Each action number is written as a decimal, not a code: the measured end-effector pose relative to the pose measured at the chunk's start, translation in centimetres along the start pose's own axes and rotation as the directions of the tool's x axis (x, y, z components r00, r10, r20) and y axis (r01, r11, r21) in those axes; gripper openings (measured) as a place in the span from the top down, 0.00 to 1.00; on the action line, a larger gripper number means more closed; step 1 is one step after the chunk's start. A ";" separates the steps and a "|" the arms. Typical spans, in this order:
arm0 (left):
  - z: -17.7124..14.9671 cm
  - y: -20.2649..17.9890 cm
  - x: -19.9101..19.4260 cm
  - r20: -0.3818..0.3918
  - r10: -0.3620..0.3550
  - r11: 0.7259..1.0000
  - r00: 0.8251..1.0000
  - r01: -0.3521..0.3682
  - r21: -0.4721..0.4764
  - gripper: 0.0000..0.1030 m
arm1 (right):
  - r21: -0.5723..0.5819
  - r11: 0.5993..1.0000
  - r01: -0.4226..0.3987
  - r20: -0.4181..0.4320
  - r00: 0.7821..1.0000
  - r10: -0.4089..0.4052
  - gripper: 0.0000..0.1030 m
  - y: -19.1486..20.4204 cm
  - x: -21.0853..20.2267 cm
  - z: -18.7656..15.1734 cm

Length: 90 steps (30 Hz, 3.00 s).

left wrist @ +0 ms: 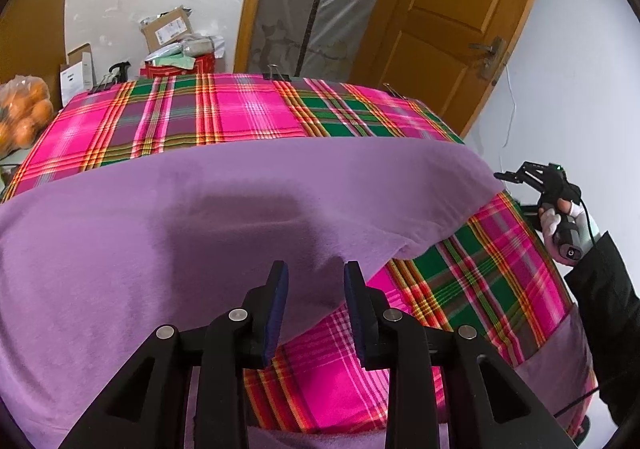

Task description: Fold clothes

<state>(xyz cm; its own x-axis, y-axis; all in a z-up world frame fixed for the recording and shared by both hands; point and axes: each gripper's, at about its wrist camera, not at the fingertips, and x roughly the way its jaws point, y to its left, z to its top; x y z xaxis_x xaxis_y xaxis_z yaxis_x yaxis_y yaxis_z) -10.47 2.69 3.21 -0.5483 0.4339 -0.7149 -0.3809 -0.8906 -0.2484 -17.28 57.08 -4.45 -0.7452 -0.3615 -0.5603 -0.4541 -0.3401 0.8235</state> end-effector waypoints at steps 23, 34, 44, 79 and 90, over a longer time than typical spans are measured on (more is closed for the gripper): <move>-0.4 -1.9 3.0 -0.134 0.002 0.990 0.991 0.016 0.139 0.68 | -0.139 0.984 0.115 0.057 0.993 -0.108 0.84 2.1 -1.7 2.6; -1.4 -5.3 3.1 -0.090 0.018 0.958 0.996 0.008 0.285 0.66 | -0.095 0.995 0.026 0.020 1.000 -0.024 0.77 1.0 -1.2 1.6; -1.2 -7.2 4.3 -0.083 0.074 0.936 0.994 -0.041 0.349 0.97 | -0.196 0.979 0.051 0.033 0.998 -0.046 0.94 3.3 -1.7 1.3; -2.5 5.5 -10.4 0.099 0.167 0.984 0.981 -0.160 -0.075 0.82 | -0.723 0.683 -0.102 -0.122 0.992 0.019 0.66 16.0 -3.6 -9.6; -5.2 5.8 -9.3 0.031 0.125 0.992 0.992 -0.124 -0.013 0.72 | -0.952 0.200 -0.231 -0.263 0.952 -0.154 0.66 19.4 -2.1 -29.1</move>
<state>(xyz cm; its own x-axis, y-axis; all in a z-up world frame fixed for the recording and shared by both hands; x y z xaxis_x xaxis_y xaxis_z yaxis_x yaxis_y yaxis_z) -3.73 -7.23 5.06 -0.6146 0.3237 -0.7194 -0.3003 -0.9393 -0.1661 -10.28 25.98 10.08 -0.5111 -0.5202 -0.6842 0.5461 -0.8112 0.2089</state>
